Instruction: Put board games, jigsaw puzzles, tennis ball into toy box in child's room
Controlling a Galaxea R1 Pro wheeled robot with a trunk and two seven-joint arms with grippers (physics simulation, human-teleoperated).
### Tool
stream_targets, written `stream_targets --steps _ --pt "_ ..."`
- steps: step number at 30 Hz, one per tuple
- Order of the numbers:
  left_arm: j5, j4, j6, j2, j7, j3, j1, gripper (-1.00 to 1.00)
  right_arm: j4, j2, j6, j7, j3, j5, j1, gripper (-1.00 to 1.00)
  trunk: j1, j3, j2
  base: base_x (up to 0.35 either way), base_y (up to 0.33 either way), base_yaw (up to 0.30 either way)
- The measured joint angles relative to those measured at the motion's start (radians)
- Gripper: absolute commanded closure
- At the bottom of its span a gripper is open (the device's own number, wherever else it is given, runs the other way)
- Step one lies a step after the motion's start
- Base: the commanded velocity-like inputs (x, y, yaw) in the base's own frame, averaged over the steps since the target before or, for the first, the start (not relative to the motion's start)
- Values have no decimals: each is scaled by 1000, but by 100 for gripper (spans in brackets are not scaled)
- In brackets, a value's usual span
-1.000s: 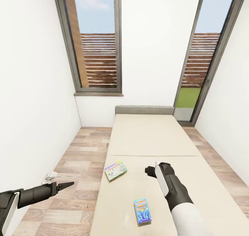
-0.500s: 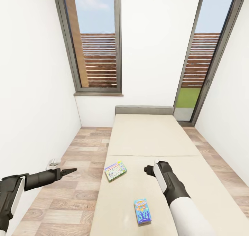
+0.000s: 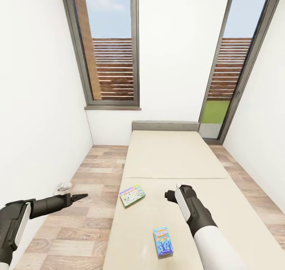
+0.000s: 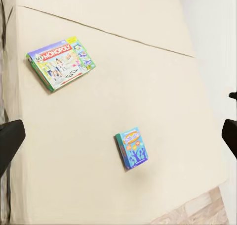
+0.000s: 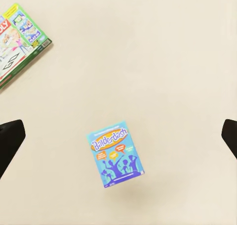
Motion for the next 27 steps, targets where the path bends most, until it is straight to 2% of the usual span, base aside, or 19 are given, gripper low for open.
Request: stream_targets --steps 3,6,15,23,27 --pt "-1 2 3 -5 64 0 0 -100 -1 0 0 2 4 -1 1 -100 0 0 0 0 0 0" --pt "0 2 5 -7 79 0 1 -100 -1 0 1 3 17 0 1 -100 0 0 0 0 0 0" --pt "-1 4 7 -8 100 0 2 -100 5 1 -13 2 106 2 12 -100 0 0 0 0 0 0" --pt "-1 12 8 -14 106 -27 1 -100 7 1 -11 4 117 -2 14 -100 0 0 0 0 0 0" --pt "-3 13 5 -14 143 -31 1 -100 7 1 -8 4 119 -1 13 -100 0 0 0 0 0 0"
